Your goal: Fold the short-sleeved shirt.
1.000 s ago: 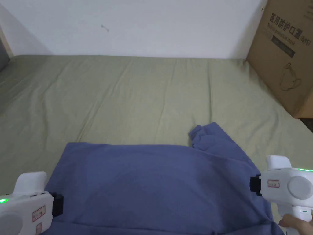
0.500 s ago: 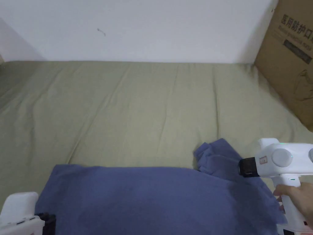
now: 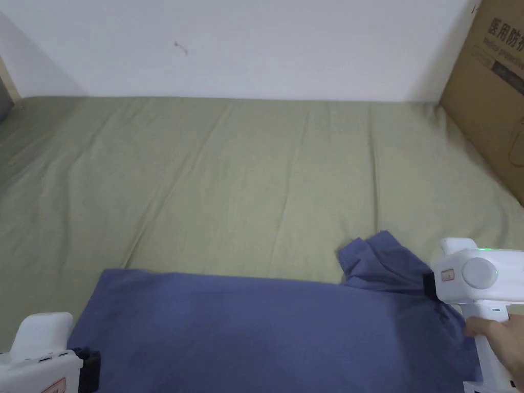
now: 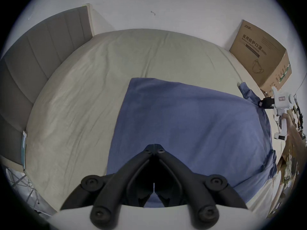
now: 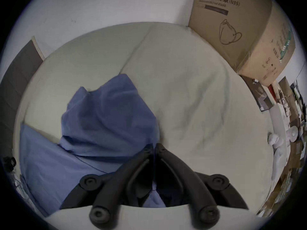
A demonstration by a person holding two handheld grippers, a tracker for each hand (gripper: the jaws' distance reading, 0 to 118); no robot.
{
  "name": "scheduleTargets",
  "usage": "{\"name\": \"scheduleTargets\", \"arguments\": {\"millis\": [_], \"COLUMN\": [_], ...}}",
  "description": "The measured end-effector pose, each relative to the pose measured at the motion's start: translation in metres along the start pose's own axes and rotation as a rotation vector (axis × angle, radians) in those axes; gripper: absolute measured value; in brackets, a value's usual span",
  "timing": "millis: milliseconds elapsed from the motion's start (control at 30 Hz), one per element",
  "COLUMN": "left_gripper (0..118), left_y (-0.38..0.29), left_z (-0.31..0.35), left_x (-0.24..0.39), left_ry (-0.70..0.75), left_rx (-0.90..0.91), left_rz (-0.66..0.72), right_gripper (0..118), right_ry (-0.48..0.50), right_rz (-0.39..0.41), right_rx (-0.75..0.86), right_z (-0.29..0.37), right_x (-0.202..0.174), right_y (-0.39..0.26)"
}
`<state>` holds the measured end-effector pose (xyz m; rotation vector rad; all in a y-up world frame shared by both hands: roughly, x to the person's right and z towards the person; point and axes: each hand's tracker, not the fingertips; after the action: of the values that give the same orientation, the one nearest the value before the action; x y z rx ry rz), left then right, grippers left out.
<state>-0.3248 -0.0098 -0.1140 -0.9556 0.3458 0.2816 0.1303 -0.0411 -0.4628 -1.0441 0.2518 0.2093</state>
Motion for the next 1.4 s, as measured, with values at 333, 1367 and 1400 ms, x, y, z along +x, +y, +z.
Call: {"name": "scheduleTargets", "arguments": {"millis": [333, 1367, 1400], "left_gripper": [65, 2, 2], "left_y": [0.079, 0.137, 0.132], "left_z": [-0.032, -0.034, -0.02], "left_x": [-0.013, -0.01, -0.011], "left_ry": [0.016, 0.009, 0.011], "left_rx": [0.123, 0.039, 0.055], "left_rz": [0.051, -0.022, -0.018], "right_gripper": [1, 1, 1], "right_ry": [0.03, 0.066, 0.069], "right_rz": [-0.033, -0.063, -0.055], "right_rx": [0.026, 0.073, 0.078], "right_z": [0.006, 0.065, 0.077], "right_x": [0.006, 0.023, 0.025], "right_y": [0.006, -0.007, -0.012]}}
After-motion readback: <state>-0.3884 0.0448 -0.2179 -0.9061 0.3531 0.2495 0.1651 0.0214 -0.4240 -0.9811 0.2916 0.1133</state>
